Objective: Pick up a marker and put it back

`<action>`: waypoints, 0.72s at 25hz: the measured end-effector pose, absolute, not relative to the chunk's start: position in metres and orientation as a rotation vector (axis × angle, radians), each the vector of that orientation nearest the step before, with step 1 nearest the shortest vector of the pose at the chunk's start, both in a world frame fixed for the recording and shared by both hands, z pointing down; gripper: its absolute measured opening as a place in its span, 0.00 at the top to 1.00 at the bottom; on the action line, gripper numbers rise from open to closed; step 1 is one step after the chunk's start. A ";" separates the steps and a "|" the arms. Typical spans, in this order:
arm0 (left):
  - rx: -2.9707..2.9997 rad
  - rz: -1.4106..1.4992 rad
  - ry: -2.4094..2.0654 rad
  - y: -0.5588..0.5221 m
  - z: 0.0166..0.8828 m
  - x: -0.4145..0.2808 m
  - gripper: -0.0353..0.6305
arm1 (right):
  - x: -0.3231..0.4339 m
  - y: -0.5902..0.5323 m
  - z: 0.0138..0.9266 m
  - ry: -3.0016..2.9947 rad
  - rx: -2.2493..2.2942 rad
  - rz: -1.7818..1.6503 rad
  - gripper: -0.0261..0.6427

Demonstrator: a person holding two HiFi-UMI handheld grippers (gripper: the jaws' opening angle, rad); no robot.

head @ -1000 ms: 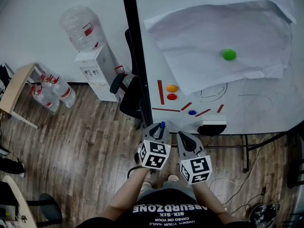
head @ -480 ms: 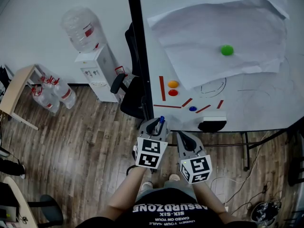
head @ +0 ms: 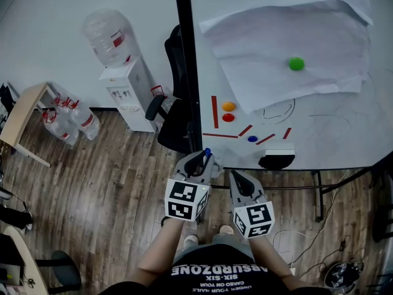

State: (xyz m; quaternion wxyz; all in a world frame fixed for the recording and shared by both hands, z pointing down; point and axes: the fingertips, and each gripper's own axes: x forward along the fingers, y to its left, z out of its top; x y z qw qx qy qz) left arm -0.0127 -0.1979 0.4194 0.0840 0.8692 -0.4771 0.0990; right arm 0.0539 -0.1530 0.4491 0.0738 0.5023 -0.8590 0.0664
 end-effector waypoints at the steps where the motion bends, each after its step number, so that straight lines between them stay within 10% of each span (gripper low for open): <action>1: 2.600 0.273 -1.414 -0.196 0.417 -0.014 0.83 | 0.053 -0.152 0.449 -2.580 1.507 0.198 0.96; 18: 2.585 0.137 -1.372 -0.167 0.415 -0.040 0.84 | 0.032 -0.149 0.452 -2.598 1.459 0.203 0.96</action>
